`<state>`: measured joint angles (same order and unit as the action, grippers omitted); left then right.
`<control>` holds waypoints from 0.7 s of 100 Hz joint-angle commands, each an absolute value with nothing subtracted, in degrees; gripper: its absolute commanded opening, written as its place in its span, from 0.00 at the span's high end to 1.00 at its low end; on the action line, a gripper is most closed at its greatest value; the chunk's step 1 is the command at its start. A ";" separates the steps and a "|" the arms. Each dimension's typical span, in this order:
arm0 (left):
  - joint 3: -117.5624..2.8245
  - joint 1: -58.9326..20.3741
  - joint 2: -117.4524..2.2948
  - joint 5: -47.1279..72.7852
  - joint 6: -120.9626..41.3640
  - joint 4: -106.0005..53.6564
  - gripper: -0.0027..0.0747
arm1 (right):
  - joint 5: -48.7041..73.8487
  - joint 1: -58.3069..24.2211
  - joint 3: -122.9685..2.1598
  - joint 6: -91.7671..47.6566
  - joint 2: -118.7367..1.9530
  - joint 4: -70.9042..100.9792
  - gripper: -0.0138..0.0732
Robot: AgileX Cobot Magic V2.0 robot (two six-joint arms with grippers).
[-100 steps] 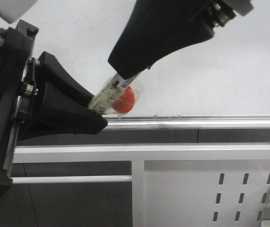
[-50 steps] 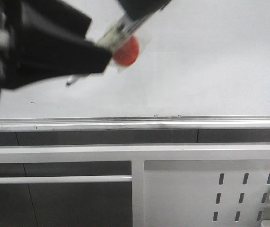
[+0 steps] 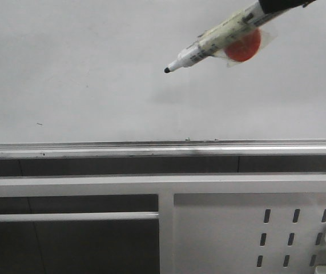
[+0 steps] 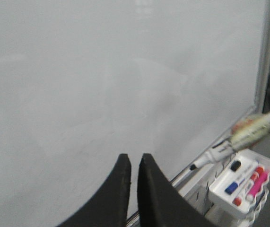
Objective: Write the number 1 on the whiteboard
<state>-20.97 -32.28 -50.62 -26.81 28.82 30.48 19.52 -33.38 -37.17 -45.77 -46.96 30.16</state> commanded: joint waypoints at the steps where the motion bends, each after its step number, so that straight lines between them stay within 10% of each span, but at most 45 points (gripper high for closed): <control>1: -17.80 -29.58 -50.61 -38.60 28.21 16.91 0.99 | 13.99 -33.09 -37.77 -45.49 -45.65 31.29 0.92; 70: -9.25 -23.88 -60.34 -67.59 26.03 6.40 0.99 | 0.00 -29.53 -38.48 -45.49 -45.74 30.91 0.92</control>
